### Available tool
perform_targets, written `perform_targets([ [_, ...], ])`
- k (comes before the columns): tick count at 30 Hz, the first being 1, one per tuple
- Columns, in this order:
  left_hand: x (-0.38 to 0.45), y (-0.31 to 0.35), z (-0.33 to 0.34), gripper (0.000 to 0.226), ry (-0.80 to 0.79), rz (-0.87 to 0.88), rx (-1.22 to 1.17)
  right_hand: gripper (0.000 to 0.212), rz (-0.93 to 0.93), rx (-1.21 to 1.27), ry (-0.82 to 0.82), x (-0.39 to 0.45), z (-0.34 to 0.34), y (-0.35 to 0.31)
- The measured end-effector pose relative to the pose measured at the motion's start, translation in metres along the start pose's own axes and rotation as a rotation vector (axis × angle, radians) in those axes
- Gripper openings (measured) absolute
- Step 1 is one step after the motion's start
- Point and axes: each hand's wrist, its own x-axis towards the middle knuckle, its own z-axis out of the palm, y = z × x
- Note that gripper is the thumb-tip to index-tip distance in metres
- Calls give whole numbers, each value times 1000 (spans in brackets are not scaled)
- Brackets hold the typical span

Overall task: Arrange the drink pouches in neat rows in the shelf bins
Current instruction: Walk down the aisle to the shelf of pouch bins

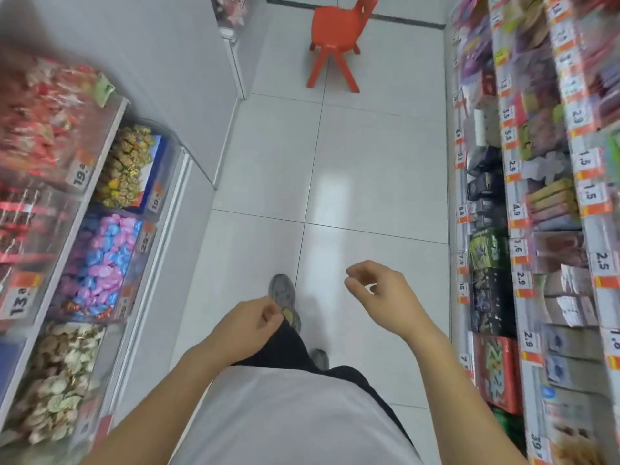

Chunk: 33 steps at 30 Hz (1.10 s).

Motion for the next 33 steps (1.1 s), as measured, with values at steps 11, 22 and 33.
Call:
perform_targets([
  [11,283,98,-228,16,38,60,40,20,30,-33,34,284,-135,-100],
  [22,556,220,-421,17,63,120,94,27,107,-41,5,537,-261,-131],
  [33,726,276,-577,14,130,-37,-3,20,-45,-139,-99,833,-392,-265],
])
